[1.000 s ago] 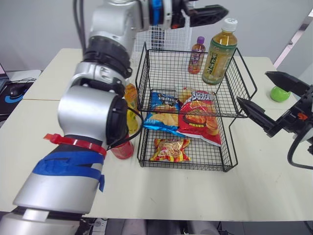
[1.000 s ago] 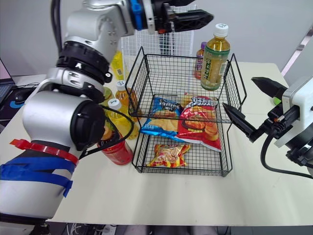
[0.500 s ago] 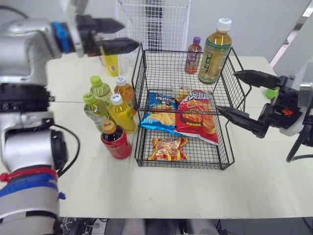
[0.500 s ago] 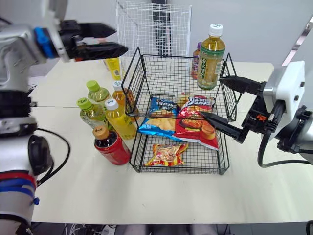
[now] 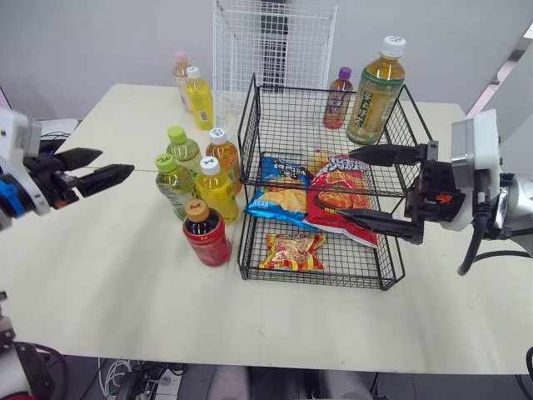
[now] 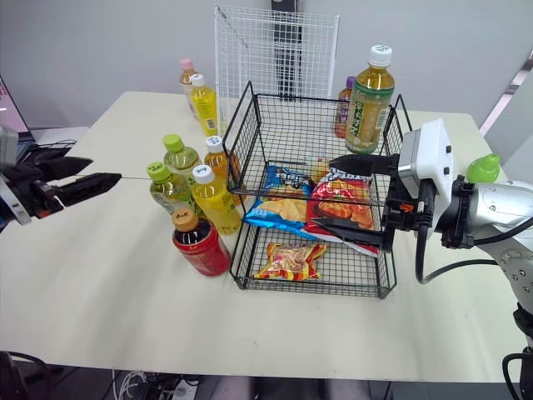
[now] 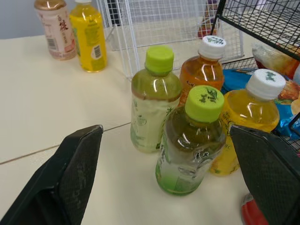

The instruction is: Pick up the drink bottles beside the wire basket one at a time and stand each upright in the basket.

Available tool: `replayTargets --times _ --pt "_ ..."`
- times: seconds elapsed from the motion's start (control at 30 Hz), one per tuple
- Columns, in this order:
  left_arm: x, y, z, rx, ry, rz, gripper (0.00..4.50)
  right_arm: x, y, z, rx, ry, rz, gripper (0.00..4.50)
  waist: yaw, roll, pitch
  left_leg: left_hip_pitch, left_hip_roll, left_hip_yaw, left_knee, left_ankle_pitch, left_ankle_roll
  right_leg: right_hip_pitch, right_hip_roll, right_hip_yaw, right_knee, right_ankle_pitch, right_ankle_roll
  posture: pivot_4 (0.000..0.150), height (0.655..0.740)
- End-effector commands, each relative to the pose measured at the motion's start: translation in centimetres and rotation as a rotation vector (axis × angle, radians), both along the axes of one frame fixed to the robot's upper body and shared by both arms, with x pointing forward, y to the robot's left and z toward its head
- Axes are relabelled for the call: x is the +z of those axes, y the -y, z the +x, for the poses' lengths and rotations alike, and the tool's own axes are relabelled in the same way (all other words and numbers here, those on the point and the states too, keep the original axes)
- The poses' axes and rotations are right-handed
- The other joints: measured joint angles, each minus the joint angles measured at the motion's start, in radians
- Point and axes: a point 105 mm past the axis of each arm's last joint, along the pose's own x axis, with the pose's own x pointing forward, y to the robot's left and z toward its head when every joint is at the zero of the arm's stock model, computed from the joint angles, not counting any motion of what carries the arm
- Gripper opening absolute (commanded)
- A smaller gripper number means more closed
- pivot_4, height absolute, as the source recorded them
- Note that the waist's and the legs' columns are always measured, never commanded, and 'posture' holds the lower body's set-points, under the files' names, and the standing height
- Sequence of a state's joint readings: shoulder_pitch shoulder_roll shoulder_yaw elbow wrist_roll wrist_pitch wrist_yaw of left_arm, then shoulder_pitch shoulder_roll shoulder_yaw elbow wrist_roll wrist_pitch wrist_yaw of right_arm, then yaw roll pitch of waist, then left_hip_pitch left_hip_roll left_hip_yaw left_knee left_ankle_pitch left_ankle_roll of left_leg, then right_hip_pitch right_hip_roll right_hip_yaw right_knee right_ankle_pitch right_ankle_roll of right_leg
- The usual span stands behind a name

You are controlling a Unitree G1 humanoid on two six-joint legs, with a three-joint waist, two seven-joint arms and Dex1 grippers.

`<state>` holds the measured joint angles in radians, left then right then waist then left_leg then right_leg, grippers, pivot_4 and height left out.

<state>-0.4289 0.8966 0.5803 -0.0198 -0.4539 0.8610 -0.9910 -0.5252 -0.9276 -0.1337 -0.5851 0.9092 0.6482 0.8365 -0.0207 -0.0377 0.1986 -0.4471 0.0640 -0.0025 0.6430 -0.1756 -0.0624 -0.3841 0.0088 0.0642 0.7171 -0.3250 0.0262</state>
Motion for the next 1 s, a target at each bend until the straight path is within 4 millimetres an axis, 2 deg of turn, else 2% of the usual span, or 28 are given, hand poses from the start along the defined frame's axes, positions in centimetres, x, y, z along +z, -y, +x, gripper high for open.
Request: replayTargets --times 0.03,0.27,0.37,0.5,0.77,1.0 --pt "1.8 1.3 0.2 0.062 0.137 0.004 4.49 1.2 -0.2 -0.4 0.016 0.064 0.007 4.50 0.000 0.000 0.000 0.000 0.000 0.000 0.000 0.000 0.000 0.000 0.000 0.000 0.000 0.000 0.000 0.150 0.7360" --pt "0.7 4.5 2.1 0.197 0.221 -0.040 4.49 2.0 -0.5 -0.6 0.017 0.077 0.032 4.50 -0.005 -0.001 0.000 0.000 -0.001 0.000 0.001 0.000 0.000 0.000 0.002 0.001 0.000 0.001 0.001 0.150 0.7360" --pt "0.1 5.7 2.6 0.206 0.223 -0.003 4.49 2.0 -0.6 -0.6 0.019 0.072 0.034 4.50 -0.007 -0.001 0.000 0.000 -0.001 0.000 0.000 0.000 0.000 0.000 0.002 0.001 0.000 0.001 0.001 0.150 0.7360" --pt "0.2 5.2 3.4 0.278 0.231 0.023 4.49 2.0 -0.4 -0.6 0.019 0.067 0.032 4.50 -0.008 -0.001 0.000 0.000 -0.001 0.001 0.000 0.000 0.000 0.000 0.003 0.002 0.000 0.001 0.001 0.150 0.7360" --pt "-1.1 6.4 3.8 0.251 0.177 0.010 4.49 2.0 -0.5 -0.5 0.023 0.064 0.031 4.50 -0.008 -0.001 0.000 0.000 -0.001 0.001 0.000 0.000 0.000 0.000 0.003 0.002 0.000 0.001 0.001 0.150 0.7360" --pt "-1.5 6.8 4.1 0.240 0.149 0.020 2.28 2.0 -0.4 -0.6 0.026 0.063 0.032 4.50 -0.008 -0.001 0.000 0.000 -0.001 0.001 0.000 0.000 0.000 0.000 0.003 0.002 0.000 0.001 0.001 0.150 0.7360"
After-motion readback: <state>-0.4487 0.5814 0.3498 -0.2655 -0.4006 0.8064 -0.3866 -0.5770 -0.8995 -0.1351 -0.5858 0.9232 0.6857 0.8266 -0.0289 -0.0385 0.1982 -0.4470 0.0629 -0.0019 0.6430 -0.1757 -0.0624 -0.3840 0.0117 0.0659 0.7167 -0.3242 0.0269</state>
